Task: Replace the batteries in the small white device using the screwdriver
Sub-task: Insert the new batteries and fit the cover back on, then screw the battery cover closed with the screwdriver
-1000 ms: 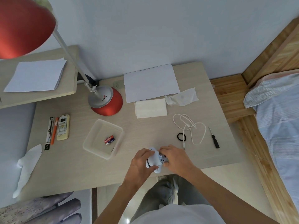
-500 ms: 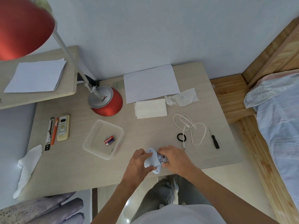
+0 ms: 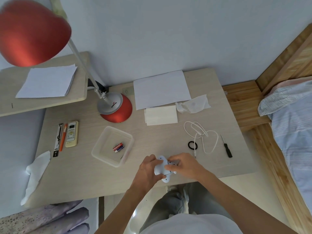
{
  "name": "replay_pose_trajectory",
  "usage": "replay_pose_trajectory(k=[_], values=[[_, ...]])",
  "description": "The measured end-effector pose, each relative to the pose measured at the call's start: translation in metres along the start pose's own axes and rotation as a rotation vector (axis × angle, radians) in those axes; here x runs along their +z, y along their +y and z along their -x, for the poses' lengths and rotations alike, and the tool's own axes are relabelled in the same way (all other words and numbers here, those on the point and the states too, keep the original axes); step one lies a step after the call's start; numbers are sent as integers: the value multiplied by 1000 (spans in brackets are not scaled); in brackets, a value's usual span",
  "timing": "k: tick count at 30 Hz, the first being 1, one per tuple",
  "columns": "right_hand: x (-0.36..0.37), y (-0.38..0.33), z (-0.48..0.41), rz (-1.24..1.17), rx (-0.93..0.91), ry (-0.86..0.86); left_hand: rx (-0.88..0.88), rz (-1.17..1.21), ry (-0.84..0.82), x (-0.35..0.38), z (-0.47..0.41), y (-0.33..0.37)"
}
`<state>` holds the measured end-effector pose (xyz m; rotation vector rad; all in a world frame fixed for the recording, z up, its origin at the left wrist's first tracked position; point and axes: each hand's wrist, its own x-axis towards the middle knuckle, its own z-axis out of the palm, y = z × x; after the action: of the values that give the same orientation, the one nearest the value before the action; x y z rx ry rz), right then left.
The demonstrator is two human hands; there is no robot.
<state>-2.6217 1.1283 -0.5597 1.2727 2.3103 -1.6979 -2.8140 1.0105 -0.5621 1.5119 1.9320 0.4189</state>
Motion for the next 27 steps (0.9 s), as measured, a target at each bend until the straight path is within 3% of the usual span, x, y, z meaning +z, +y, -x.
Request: replay_pose_trajectory(k=[17, 19, 22, 24, 27], values=[[16, -6, 4, 23, -12, 162, -43, -24, -43, 0, -4, -2], [12, -7, 22, 22, -7, 292, -47, -28, -58, 1, -4, -3], [-20, 10, 50, -85, 104, 678, -48, -34, -69, 0, -5, -1], [-49, 33, 59, -4, 213, 923, -49, -26, -71, -1, -7, -2], [-86, 75, 57, 148, 391, 991, -51, -24, -71, -1, -8, -3]])
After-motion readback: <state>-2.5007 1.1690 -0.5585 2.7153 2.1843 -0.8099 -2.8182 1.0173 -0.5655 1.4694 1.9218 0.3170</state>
